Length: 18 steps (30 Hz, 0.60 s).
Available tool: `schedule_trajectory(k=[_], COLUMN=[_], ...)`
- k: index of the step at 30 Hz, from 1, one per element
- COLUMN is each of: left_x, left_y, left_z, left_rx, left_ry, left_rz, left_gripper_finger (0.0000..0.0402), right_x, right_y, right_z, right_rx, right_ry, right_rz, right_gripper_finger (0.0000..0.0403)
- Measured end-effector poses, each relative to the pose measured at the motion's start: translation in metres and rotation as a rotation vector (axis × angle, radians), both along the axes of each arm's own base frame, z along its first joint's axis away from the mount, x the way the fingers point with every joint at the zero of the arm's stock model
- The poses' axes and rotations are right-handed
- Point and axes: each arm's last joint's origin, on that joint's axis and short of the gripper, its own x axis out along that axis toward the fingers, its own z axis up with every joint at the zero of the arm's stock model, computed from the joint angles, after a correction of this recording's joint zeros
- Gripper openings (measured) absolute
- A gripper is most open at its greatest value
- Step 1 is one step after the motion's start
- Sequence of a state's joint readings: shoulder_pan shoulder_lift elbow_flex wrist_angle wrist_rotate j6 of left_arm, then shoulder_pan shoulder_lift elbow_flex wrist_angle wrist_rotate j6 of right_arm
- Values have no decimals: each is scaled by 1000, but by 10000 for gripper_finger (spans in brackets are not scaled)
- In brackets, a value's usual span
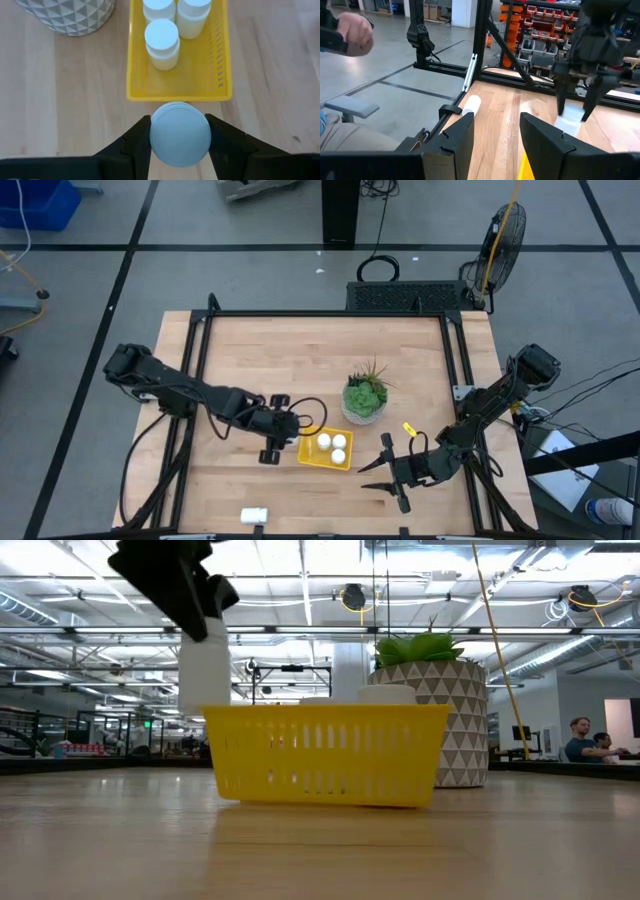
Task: Pick and place pill bottles into a basket
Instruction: Put the top white pill bottle into the yellow bin
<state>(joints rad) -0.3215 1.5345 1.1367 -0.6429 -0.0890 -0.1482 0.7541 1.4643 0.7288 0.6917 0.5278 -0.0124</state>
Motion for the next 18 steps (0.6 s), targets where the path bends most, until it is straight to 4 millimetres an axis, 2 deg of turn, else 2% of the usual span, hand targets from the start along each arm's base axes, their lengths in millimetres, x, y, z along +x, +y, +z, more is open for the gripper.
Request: schedule_trajectory(k=[5, 18], left_x=[3, 14], left_y=[0, 8], left_z=[14, 13], left_rx=[22, 16], left_ry=[-23, -73], left_rz=[-10, -17], left_gripper_finger=[163, 163], right_x=[0, 0], right_y=[0, 0], right_z=[0, -1], right_rx=[-2, -6], right_ry=[3, 6], right_rz=[0, -1], right_gripper_finger=[150, 150])
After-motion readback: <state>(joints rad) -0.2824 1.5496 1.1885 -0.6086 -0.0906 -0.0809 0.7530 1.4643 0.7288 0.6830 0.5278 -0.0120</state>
